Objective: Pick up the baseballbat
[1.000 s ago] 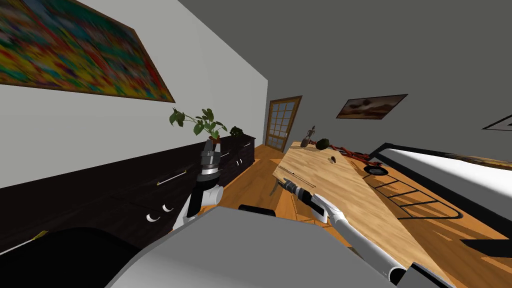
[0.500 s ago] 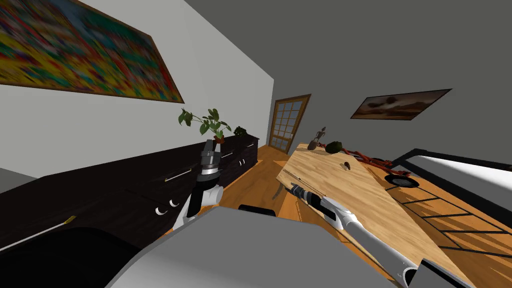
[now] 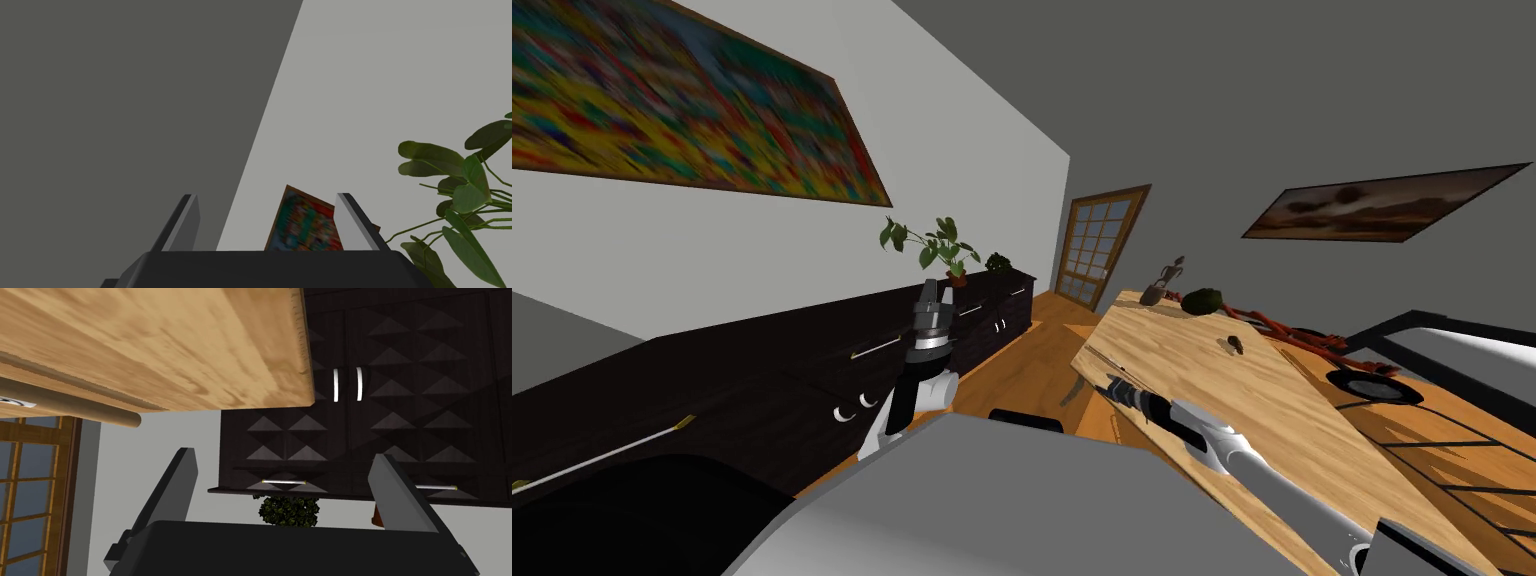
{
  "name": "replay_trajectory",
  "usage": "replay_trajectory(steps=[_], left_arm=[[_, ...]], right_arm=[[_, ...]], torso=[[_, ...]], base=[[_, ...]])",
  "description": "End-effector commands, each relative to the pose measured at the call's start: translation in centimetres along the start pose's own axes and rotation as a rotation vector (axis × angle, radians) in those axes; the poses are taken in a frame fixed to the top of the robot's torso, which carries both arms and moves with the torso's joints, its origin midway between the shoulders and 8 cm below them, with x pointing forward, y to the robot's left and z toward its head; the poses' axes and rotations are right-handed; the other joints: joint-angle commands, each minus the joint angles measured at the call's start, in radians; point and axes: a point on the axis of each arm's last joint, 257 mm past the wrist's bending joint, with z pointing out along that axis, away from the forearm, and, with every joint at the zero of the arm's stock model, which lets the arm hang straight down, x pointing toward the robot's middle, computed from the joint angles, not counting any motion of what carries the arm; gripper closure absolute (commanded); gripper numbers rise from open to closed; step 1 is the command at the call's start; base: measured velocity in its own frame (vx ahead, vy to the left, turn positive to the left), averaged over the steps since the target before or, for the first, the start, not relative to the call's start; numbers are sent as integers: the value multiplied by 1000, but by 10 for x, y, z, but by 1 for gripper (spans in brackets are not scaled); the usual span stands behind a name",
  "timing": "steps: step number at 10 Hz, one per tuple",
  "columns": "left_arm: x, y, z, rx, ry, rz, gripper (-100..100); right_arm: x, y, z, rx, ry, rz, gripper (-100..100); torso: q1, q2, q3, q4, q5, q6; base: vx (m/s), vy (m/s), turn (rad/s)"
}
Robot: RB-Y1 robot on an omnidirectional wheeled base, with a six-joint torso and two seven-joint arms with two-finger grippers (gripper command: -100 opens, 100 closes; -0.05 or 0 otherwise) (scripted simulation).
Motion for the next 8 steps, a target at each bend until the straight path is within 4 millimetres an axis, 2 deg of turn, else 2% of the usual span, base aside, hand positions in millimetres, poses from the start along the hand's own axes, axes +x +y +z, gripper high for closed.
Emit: replay_trajectory(steps=[1, 2, 3, 4, 5, 6, 7, 8], left_arm=[[0, 0, 0, 0, 0, 0, 0], [0, 0, 0, 0, 0, 0, 0], [0, 0, 0, 0, 0, 0, 0], [0, 0, 0, 0, 0, 0, 0], [0, 0, 0, 0, 0, 0, 0], [0, 0, 0, 0, 0, 0, 0], [0, 0, 0, 0, 0, 0, 0], [0, 0, 0, 0, 0, 0, 0]], right_arm=[[22, -16, -14, 20, 63, -35, -100], [47, -35, -32, 49, 133, -57, -100], [54, -39, -37, 62, 148, -50, -100], [77, -56, -57, 88, 214, -69, -100], [70, -51, -52, 75, 199, -77, -100], [77, -56, -57, 88, 214, -69, -100], [97, -69, -76, 109, 274, -86, -100], [97, -69, -76, 109, 274, -86, -100]], torso=[[0, 0, 0, 0, 0, 0], [0, -1, 0, 0, 0, -1], [0, -5, -2, -1, 0, -1], [0, -4, -3, -1, 0, 0], [0, -3, -2, -1, 0, 0], [0, -2, -1, 0, 0, -1], [1, 0, 0, 0, 0, 0], [1, -1, 0, 0, 0, 0]], base=[[52, -4, 156], [124, -4, 265], [97, -14, 121], [78, -13, 149], [60, -10, 81], [24, -1, 11], [54, -1, 138], [54, -13, 84]])
